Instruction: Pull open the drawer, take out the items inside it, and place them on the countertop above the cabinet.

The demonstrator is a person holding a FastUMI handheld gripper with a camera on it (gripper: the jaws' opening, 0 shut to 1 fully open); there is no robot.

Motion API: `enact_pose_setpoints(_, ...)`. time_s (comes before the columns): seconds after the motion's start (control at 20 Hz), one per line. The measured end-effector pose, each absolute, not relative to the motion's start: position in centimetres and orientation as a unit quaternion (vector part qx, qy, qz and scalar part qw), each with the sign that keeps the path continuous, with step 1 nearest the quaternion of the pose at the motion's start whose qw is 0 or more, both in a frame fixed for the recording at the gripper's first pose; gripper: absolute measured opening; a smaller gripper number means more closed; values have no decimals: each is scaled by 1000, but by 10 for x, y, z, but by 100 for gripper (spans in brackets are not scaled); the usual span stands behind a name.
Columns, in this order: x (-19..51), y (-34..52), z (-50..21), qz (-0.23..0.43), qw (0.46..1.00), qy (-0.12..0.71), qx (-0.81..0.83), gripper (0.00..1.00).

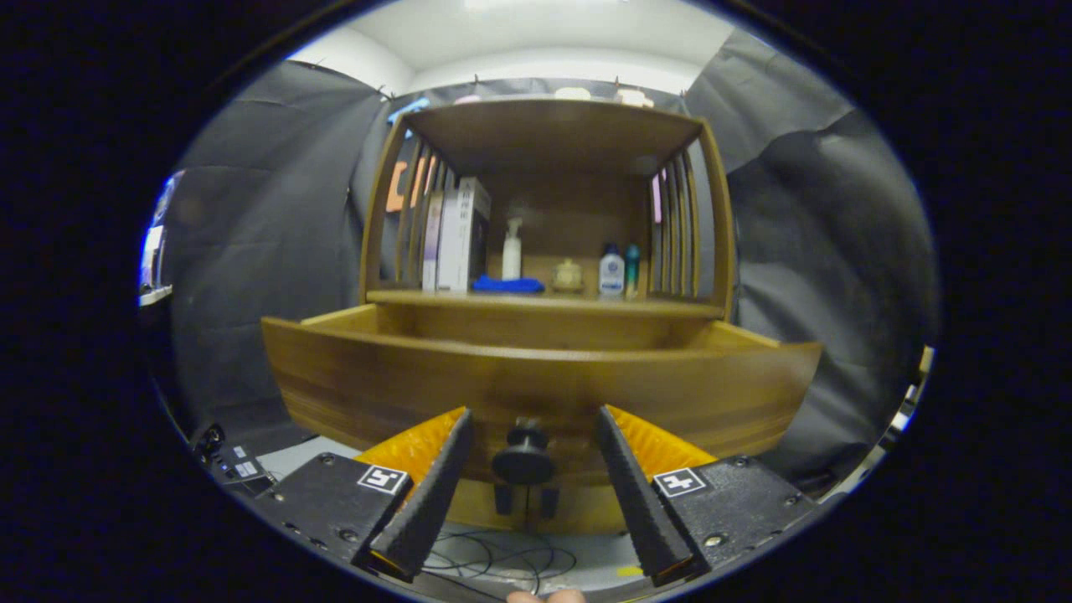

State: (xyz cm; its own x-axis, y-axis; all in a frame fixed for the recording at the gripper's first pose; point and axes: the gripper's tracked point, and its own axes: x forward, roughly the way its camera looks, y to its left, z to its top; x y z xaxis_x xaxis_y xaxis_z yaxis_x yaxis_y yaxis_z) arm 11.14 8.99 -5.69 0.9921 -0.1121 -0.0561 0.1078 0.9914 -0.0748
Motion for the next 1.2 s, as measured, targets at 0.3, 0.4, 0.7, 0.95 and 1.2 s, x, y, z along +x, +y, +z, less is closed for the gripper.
enact_pose_setpoints(0.3, 162, 112, 11, 33, 992, 103, -65, 92)
enact_pose_setpoints(0.4, 186, 109, 12, 44, 984, 169, -48, 92)
enact_pose_setpoints(0.7, 248, 108, -28, 24, 938, 342, -40, 86)
enact_pose_setpoints(0.95, 244, 112, -84, 30, 868, 495, -25, 84)
enact_pose_setpoints(1.2, 241, 110, -110, 17, 847, 530, -24, 58)
